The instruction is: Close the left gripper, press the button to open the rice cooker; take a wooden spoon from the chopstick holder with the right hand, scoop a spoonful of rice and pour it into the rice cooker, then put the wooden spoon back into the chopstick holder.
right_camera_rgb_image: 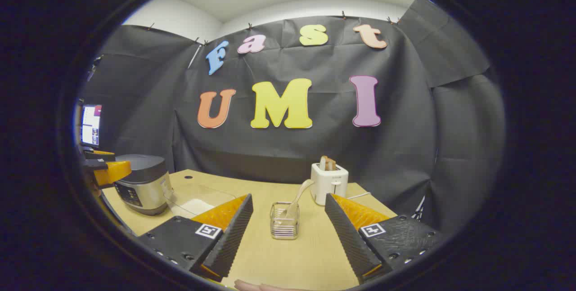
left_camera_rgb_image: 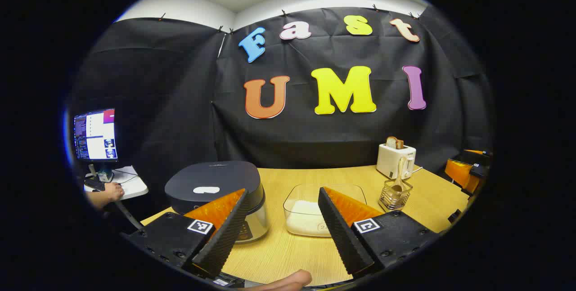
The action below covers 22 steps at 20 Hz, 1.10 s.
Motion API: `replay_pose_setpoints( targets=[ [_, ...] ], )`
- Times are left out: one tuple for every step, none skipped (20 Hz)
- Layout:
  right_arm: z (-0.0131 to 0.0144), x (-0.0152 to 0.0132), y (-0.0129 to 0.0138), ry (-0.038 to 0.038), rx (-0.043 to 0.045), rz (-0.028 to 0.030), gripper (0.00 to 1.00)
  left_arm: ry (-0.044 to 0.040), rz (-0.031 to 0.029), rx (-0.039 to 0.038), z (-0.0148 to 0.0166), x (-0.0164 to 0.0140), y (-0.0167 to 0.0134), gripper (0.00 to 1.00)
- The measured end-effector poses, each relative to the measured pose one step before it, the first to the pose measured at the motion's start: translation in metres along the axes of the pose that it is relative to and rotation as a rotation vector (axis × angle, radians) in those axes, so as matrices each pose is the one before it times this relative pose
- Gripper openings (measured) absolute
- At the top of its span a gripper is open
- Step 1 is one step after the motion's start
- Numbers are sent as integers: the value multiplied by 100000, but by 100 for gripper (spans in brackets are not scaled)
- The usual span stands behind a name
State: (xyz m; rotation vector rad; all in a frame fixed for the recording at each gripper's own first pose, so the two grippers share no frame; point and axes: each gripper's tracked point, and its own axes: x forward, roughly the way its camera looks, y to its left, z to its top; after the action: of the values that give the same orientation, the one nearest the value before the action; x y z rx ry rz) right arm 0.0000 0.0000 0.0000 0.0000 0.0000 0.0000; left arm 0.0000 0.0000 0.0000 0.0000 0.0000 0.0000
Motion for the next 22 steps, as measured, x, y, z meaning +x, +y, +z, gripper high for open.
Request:
replay_pose_setpoints(
  targets=[
    [92,-77,-130,-95,-486,308,96,810,626,-639,-306,129,396,97],
    [137,-37,-156,-28,-220,-264,96,396,693,-243,-69,-16,221,97],
    [-1,-117,-11,-449,94,71,96,-32,261,81,104,-78,-74,97],
    [227,-14,79,-334,203,224,95,-523,-448,449,200,-80,-133,98],
    [-92,-9,7,184,41,227,96,-668,-570,951,62,1,-34,98],
    [-69,-44,23,482,-181,-130,96,-627,-150,903,133,-85,-10,97],
    [-162,-37,58,304,-425,-153,96,-473,135,416,164,-72,66,97],
    [-21,-6,154,82,-665,234,96,-650,-177,-141,271,-80,5,97],
    [-9,47,26,-31,-473,-138,93,-843,-157,-659,134,-65,-117,98],
    [91,-17,-34,-266,-72,-183,95,-361,-222,-988,122,-44,-42,98],
    [-37,-87,123,-140,-224,187,95,44,-105,-1059,-75,-173,61,97],
    [0,-3,118,34,-271,378,93,297,171,-1010,-45,-38,122,97],
    [-56,3,32,-42,-253,126,94,98,131,-967,63,-61,123,97],
    [39,84,-38,-17,-236,-112,94,241,385,-881,17,-41,110,97],
    [-61,41,0,60,-172,218,95,287,769,-981,-103,7,140,97],
    [-4,44,42,67,-59,289,96,70,322,-910,86,50,182,97],
    [-65,-29,31,-58,28,187,95,-22,-327,-296,63,141,21,96],
    [41,-18,14,92,-44,-202,95,933,-832,573,-173,129,71,95],
    [-58,5,-183,10,40,-168,95,865,-567,777,-151,150,215,91],
    [74,37,-51,58,-28,-45,95,753,669,-26,-123,123,401,90],
    [-89,-23,-20,-55,109,-79,95,972,1150,-332,-158,190,503,88],
    [79,-3,-79,-7,81,-52,95,2451,1165,173,-356,171,506,87]
  ],
)
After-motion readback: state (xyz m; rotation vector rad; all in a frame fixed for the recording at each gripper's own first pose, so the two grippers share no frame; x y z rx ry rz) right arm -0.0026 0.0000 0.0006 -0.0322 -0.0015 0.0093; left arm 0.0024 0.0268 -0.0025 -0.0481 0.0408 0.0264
